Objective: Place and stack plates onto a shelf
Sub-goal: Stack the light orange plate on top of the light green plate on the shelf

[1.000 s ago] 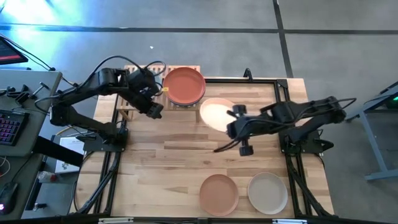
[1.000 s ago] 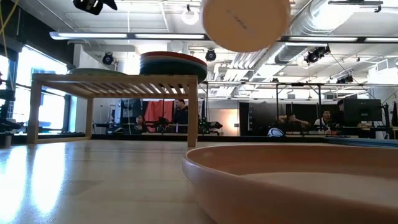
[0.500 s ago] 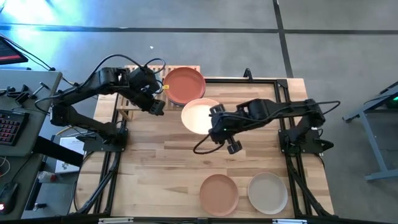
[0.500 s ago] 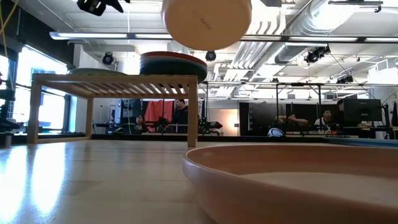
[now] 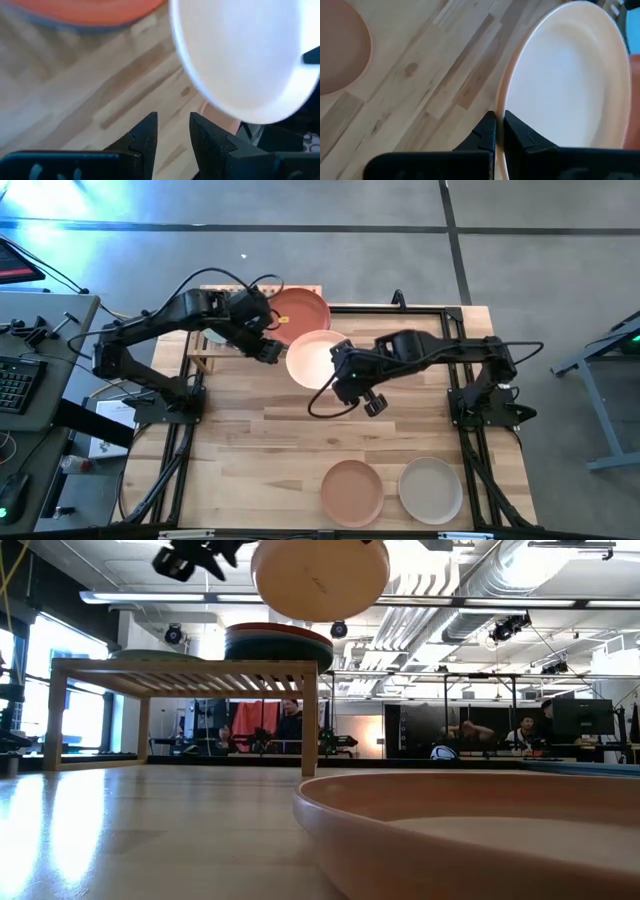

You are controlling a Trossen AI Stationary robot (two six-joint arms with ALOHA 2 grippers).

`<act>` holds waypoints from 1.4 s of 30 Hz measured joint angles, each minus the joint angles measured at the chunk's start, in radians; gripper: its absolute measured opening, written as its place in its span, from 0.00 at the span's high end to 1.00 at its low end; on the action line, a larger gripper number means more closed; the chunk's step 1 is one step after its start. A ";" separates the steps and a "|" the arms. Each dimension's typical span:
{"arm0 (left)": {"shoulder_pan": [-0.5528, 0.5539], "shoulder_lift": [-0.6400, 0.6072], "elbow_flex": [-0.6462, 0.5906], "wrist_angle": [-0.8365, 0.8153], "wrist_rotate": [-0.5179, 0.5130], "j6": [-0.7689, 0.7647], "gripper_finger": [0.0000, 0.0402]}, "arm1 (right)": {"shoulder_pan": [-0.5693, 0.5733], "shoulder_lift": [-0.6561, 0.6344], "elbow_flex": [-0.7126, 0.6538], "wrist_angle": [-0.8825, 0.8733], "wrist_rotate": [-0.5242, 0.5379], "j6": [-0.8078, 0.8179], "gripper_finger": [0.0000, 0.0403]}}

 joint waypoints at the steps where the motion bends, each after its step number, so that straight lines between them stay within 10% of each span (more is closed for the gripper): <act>1: 0.000 0.005 0.000 0.021 -0.007 0.002 0.74 | -0.003 0.000 0.000 -0.008 0.000 0.000 1.00; 28: 0.033 0.130 0.000 0.141 0.009 0.036 0.75 | -0.007 0.000 0.000 0.004 0.018 0.000 1.00; 42: 0.033 0.130 0.000 0.152 -0.018 0.078 0.97 | -0.006 0.000 0.000 0.006 0.014 0.005 1.00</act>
